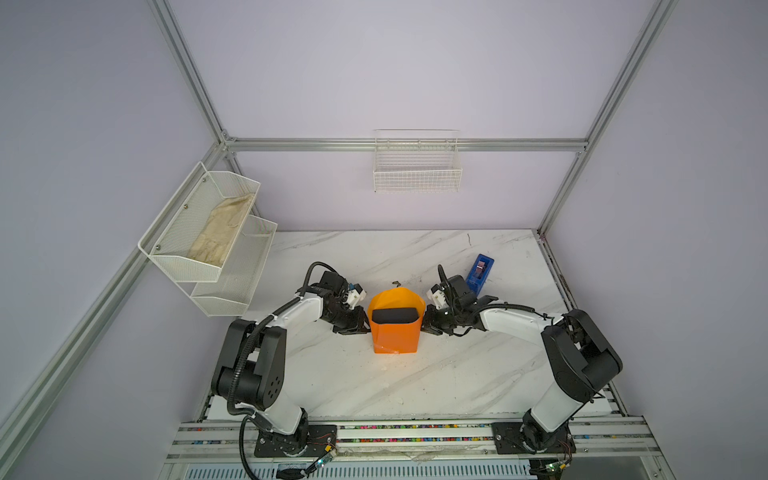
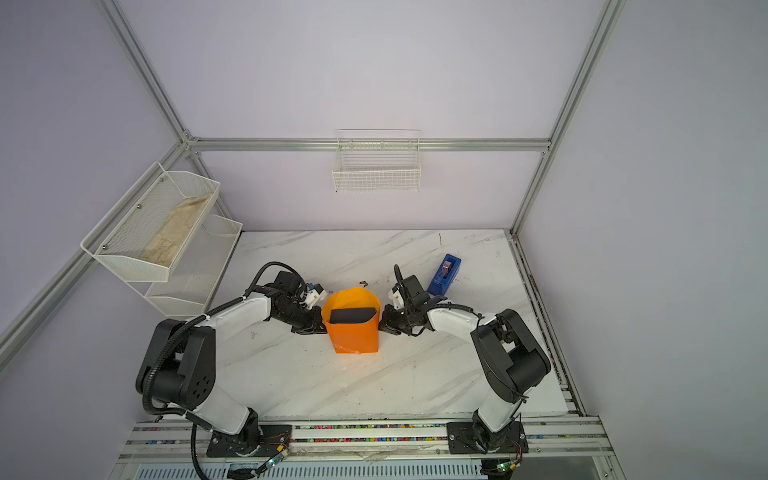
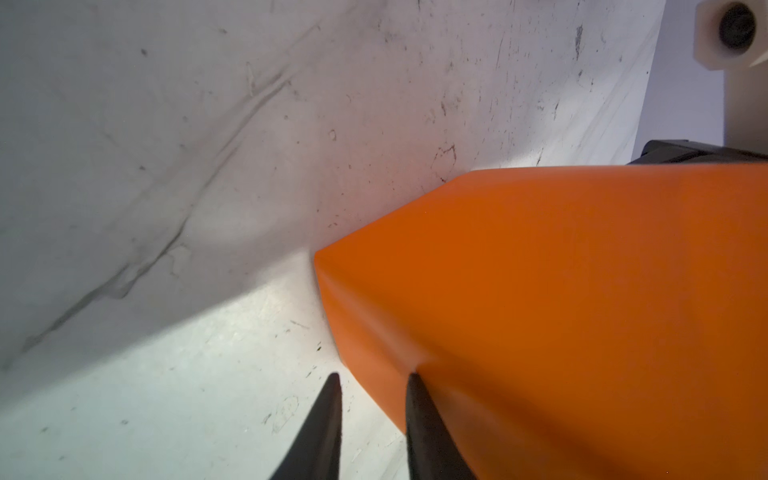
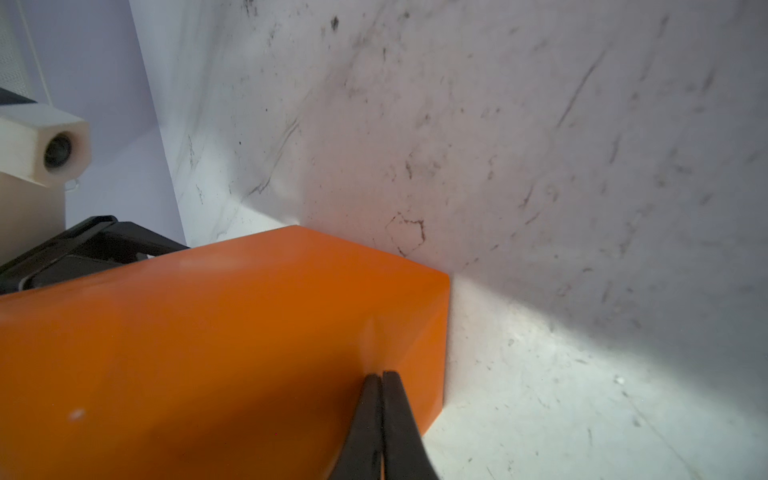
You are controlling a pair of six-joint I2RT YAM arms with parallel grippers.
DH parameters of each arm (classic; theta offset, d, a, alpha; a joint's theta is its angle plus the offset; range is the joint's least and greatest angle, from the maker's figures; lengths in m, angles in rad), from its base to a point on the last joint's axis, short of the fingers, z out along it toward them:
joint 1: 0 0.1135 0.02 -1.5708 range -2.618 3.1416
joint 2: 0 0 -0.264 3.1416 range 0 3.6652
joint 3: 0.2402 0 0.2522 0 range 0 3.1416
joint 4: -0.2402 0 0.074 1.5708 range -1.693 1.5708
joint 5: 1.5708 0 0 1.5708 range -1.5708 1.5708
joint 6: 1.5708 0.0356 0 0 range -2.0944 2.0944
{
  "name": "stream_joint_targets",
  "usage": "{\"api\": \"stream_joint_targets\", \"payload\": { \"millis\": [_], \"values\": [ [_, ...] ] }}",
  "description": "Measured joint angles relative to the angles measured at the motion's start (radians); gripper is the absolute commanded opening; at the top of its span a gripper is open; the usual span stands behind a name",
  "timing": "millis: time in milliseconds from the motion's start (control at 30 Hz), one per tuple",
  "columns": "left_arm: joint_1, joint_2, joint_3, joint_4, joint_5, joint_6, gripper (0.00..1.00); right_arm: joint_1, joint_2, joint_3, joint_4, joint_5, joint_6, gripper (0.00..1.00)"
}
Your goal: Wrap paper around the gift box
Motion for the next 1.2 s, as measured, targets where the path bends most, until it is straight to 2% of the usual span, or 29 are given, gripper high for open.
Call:
{"api": "stream_joint_targets", "payload": {
  "millis": [100, 167, 233, 367, 433, 500, 600, 733, 833, 933, 967, 1200],
  "values": [
    [0.008, -0.036, 0.0, -0.007, -0.04, -0.007, 0.38, 0.002, -0.007, 0.0, -0.006, 0.014, -0.003, 0.12],
    [0.012, -0.074, 0.0, -0.02, -0.079, -0.008, 0.47, 0.0, -0.032, -0.006, -0.01, 0.045, -0.014, 0.22],
    [0.014, -0.125, -0.002, -0.024, -0.112, -0.01, 0.56, 0.0, -0.084, -0.023, -0.012, 0.084, -0.036, 0.26],
    [0.014, -0.305, -0.028, -0.03, -0.152, -0.018, 0.68, 0.0, -0.235, -0.08, 0.01, 0.159, -0.076, 0.41],
    [0.008, -0.405, -0.056, -0.029, -0.166, -0.038, 0.71, 0.001, -0.314, -0.122, 0.031, 0.182, -0.097, 0.51],
    [-0.006, -0.496, -0.091, -0.031, -0.184, -0.069, 0.74, 0.007, -0.39, -0.166, 0.048, 0.204, -0.122, 0.56],
    [-0.064, -0.629, -0.147, -0.034, -0.227, -0.127, 0.75, 0.05, -0.488, -0.229, 0.072, 0.248, -0.164, 0.64],
    [-0.229, -0.754, -0.185, -0.046, -0.339, -0.224, 0.8, 0.139, -0.629, -0.332, 0.13, 0.288, -0.216, 0.73],
    [-0.309, -0.803, -0.221, -0.023, -0.392, -0.298, 0.87, 0.174, -0.713, -0.405, 0.193, 0.312, -0.245, 0.82],
    [-0.336, -0.826, -0.28, 0.022, -0.418, -0.334, 0.97, 0.204, -0.756, -0.462, 0.271, 0.338, -0.271, 0.97],
    [-0.34, -0.828, -0.298, 0.042, -0.425, -0.344, 1.0, 0.213, -0.757, -0.472, 0.298, 0.347, -0.278, 0.97],
    [-0.341, -0.75, -0.311, 0.179, -0.455, -0.301, 1.0, 0.253, -0.623, -0.457, 0.458, 0.398, -0.286, 0.97]
  ]
}}
